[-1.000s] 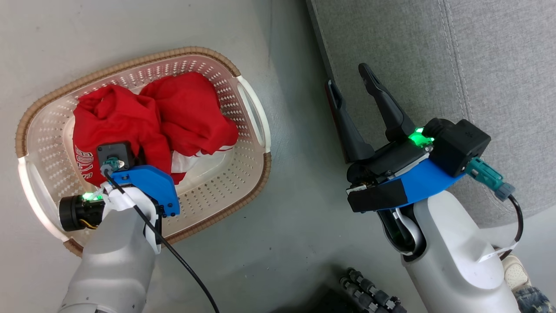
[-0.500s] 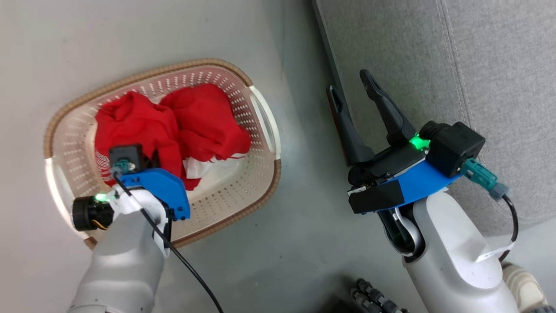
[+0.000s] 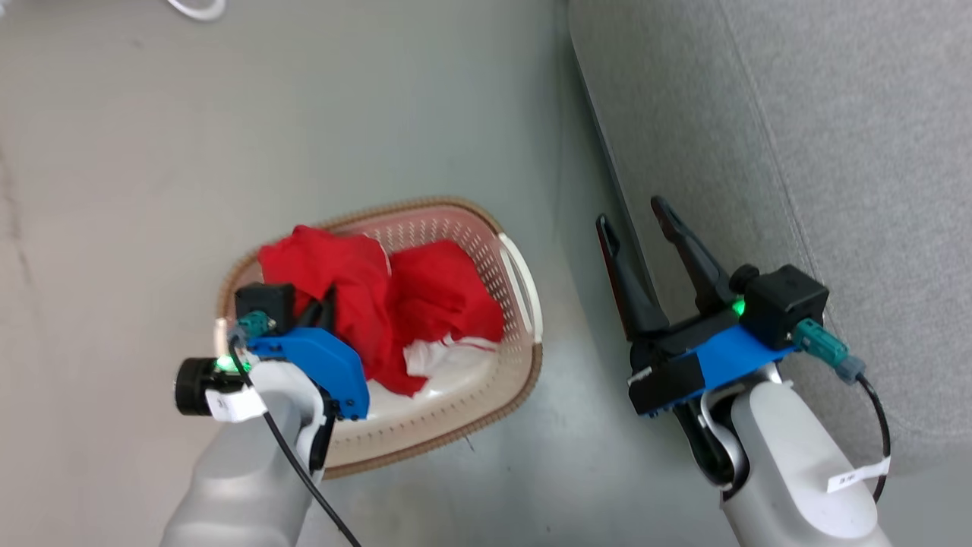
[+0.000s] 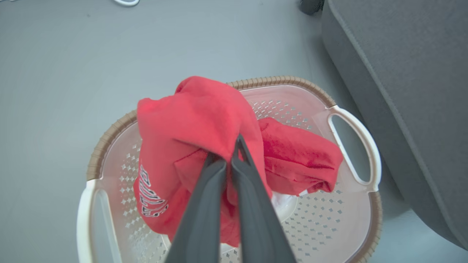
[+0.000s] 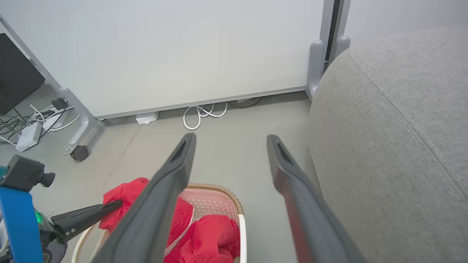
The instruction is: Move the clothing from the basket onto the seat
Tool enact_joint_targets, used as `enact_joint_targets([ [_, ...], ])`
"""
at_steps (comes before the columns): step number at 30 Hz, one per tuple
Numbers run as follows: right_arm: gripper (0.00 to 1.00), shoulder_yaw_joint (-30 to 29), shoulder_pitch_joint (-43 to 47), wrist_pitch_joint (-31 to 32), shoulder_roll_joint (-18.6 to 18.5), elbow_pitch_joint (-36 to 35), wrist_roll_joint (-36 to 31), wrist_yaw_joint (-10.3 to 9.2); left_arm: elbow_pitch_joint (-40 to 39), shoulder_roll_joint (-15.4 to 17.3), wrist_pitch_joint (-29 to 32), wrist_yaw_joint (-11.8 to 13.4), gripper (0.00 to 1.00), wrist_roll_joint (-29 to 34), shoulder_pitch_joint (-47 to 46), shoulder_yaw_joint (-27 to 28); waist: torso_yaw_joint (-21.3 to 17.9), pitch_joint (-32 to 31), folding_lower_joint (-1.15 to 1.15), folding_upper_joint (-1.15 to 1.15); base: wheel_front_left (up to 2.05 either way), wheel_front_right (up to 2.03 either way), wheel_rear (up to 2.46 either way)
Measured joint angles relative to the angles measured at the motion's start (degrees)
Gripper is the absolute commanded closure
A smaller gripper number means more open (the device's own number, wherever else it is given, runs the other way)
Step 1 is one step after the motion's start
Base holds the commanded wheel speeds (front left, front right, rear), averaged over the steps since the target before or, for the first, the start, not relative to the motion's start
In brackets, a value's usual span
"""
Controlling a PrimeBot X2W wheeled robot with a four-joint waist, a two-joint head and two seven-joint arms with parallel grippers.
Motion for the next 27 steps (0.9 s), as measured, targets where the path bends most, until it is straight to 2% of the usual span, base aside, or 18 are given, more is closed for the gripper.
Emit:
enact_joint_targets([
  [12,0.0,-2.8,7.1,2.7,0.0,1.9,-1.3,0.0,-10.9,-0.1,-0.1,-1.0,1.0,-9.8,5.9,-13.1,4.9,-15.4,-0.01,0.0,0.0,0.0,0.0],
  [19,0.0,-4.9,11.9,3.9,0.0,1.5,-1.6,0.0,-16.3,-0.1,0.0,0.1,1.0,-14.2,6.0,-21.4,7.3,-22.5,-0.01,0.0,0.0,0.0,0.0],
  [27,0.0,-5.3,15.7,5.3,0.0,0.8,-1.3,0.0,-21.7,-0.2,0.2,1.2,1.0,-20.0,3.3,-28.5,9.2,-27.8,-0.01,0.0,0.0,0.0,0.0],
])
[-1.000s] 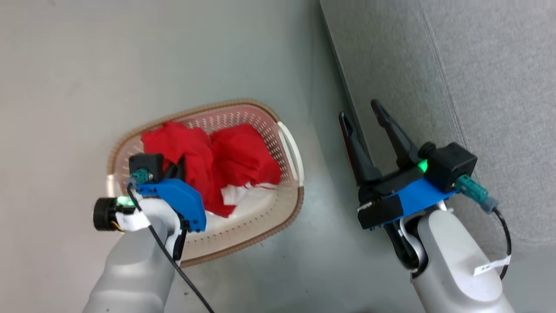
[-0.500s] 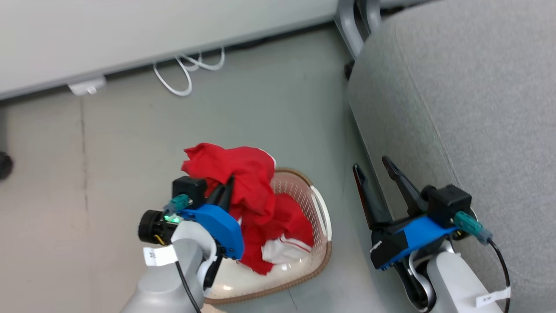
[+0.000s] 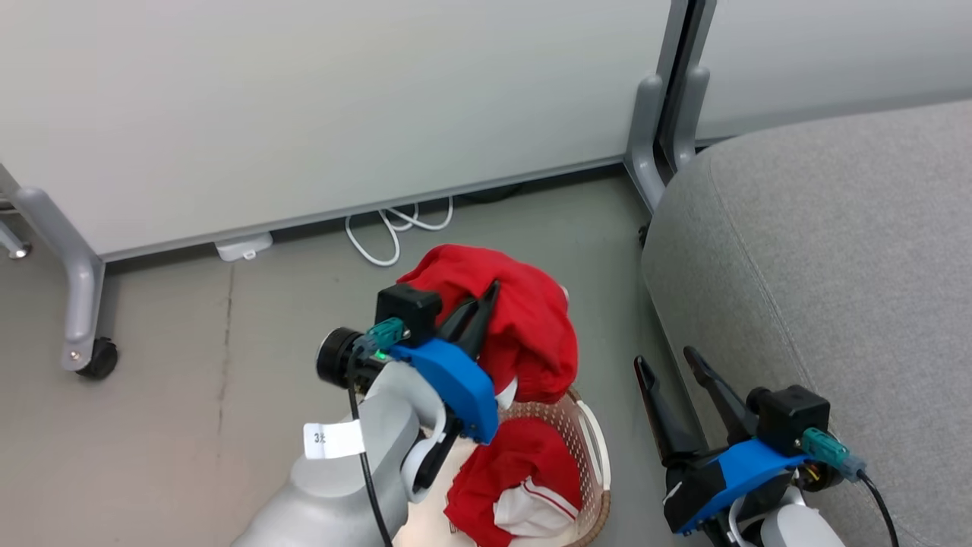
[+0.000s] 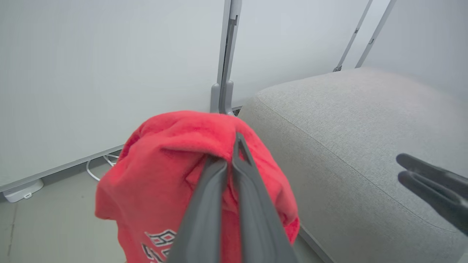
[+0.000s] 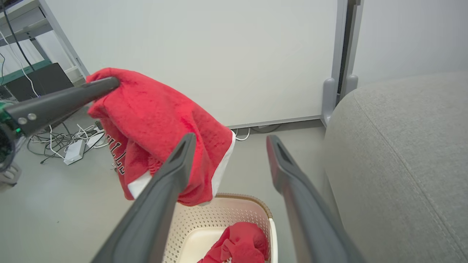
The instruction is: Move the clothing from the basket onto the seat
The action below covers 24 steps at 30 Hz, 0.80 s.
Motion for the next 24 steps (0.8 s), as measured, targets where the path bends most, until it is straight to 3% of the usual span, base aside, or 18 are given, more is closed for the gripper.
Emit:
enact_joint_targets([
  [24,0.0,-0.3,4.3,2.3,0.0,-2.1,0.1,0.0,-8.3,0.0,0.5,4.9,1.0,-12.8,-10.1,-14.5,0.1,-6.0,0.01,0.0,0.0,0.0,0.0],
])
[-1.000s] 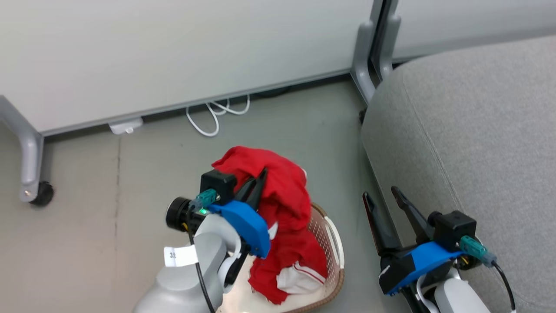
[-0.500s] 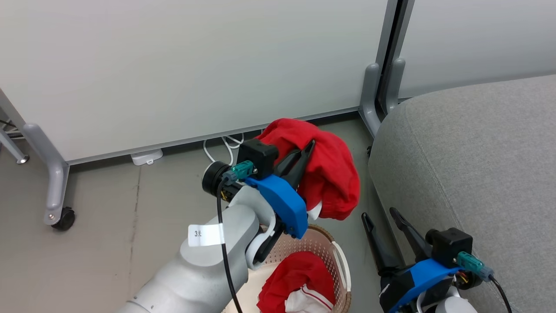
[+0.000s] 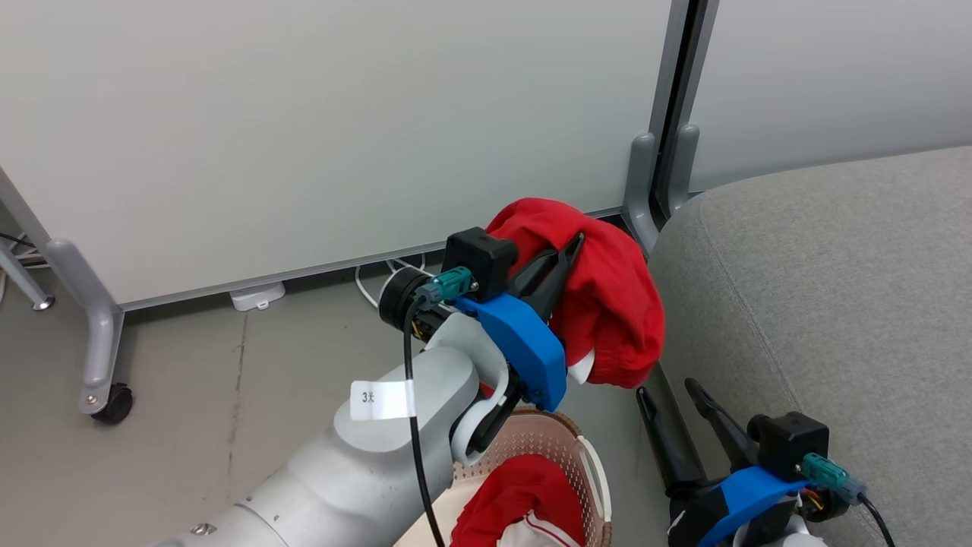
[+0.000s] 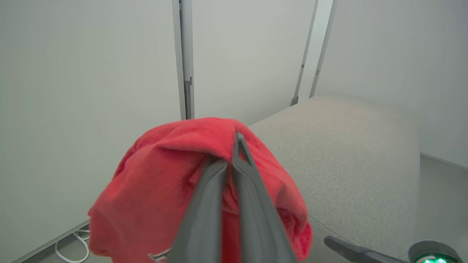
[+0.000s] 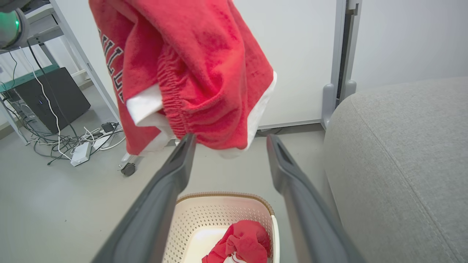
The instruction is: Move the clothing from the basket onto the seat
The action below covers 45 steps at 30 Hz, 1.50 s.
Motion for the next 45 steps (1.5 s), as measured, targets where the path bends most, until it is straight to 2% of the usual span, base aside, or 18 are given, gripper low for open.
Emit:
enact_joint_targets([
  [9,0.0,0.6,0.2,0.8,0.0,-1.2,-0.4,0.0,0.9,0.0,-0.6,0.3,1.0,-2.5,0.0,-2.5,-0.5,0.1,0.01,0.0,0.0,0.0,0.0],
  [18,0.0,1.3,-4.3,2.9,0.0,-1.5,-2.5,0.0,1.1,0.0,-0.7,0.5,1.0,-4.1,-0.3,-4.0,-0.3,0.5,0.01,0.0,0.0,0.0,0.0],
  [36,0.0,4.8,-18.1,5.5,0.0,9.9,-3.4,0.0,0.5,0.0,-0.8,0.3,1.0,-5.4,-1.5,-5.2,0.4,1.4,0.01,0.0,0.0,0.0,0.0],
  [37,0.07,5.1,-18.6,5.5,0.0,10.6,-3.2,0.0,0.5,0.0,-0.8,0.2,1.0,-5.4,-1.5,-5.2,0.5,1.4,0.01,0.0,0.0,0.0,0.0],
  [38,0.55,5.4,-18.9,5.5,0.0,11.3,-3.1,0.0,0.4,0.0,-0.8,0.2,1.0,-5.4,-1.5,-5.2,0.5,1.4,0.01,0.0,0.0,0.0,0.0],
  [39,0.81,5.6,-19.1,5.5,0.0,11.8,-2.8,0.0,0.3,0.0,-0.8,0.2,1.0,-5.4,-1.5,-5.2,0.6,1.3,0.01,0.0,0.0,0.0,0.0],
  [40,1.0,6.0,-19.4,5.3,0.0,12.3,-2.4,0.0,0.2,0.0,-0.8,0.2,1.0,-5.4,-1.5,-5.1,0.7,1.3,0.01,0.0,0.0,0.0,0.0],
  [45,1.0,7.1,-19.6,4.2,0.0,13.9,-1.1,0.0,0.3,0.0,-0.8,0.2,1.0,-5.2,-1.5,-4.7,0.7,1.2,0.01,0.0,0.0,0.0,0.0],
])
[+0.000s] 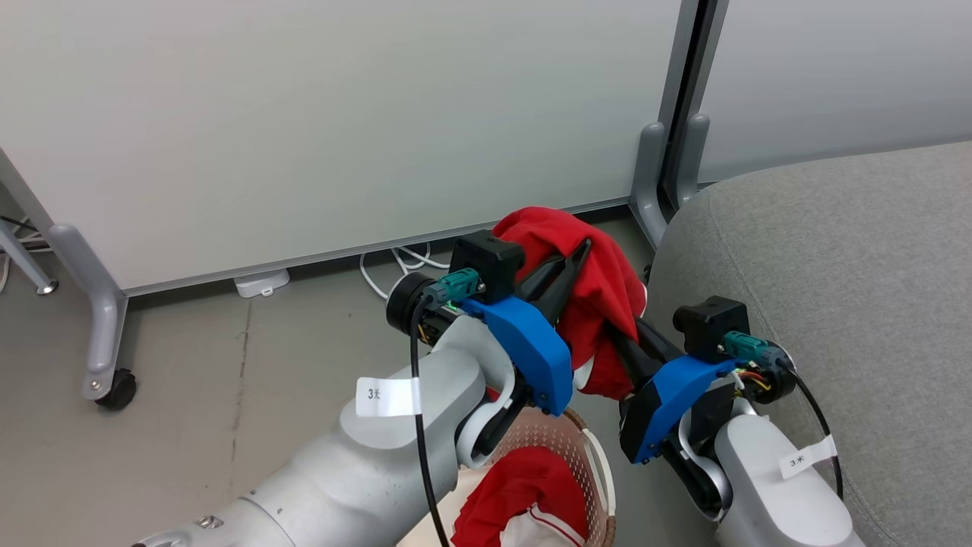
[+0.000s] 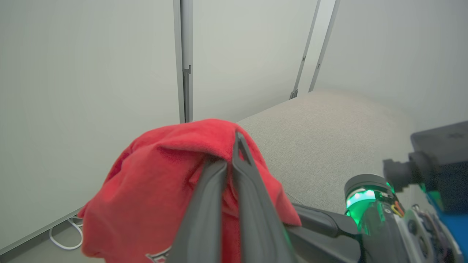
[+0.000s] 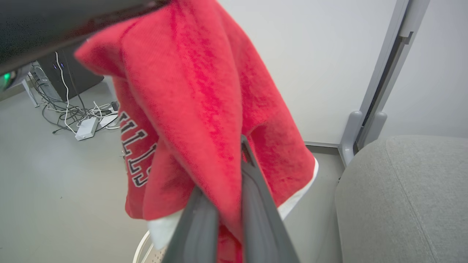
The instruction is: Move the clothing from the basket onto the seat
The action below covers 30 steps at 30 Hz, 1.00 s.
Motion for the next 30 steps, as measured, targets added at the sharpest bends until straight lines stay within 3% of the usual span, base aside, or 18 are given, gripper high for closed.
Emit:
enact_joint_targets([
  [20,1.0,1.0,-0.1,-1.5,0.0,1.9,1.5,0.0,1.2,0.0,0.0,-1.0,1.0,1.4,0.1,0.6,-1.1,-0.2,0.0,0.0,0.0,0.0,0.0],
  [22,1.0,1.0,-0.1,-1.5,0.0,1.9,1.5,0.0,1.3,0.0,0.0,-1.2,0.23,1.7,0.3,0.6,-1.0,-0.2,0.0,0.0,0.0,0.0,0.0],
  [24,1.0,0.8,0.0,-1.7,0.0,1.9,1.5,0.0,1.5,0.0,0.0,-1.6,0.0,2.2,0.6,0.6,-0.9,-0.2,0.0,0.0,0.0,0.0,0.0],
  [30,1.0,-0.4,0.2,-2.3,0.0,1.1,1.1,0.0,1.6,-0.1,0.0,-3.8,0.0,6.6,4.0,2.7,-0.5,0.0,0.0,0.0,0.0,0.0,0.0],
])
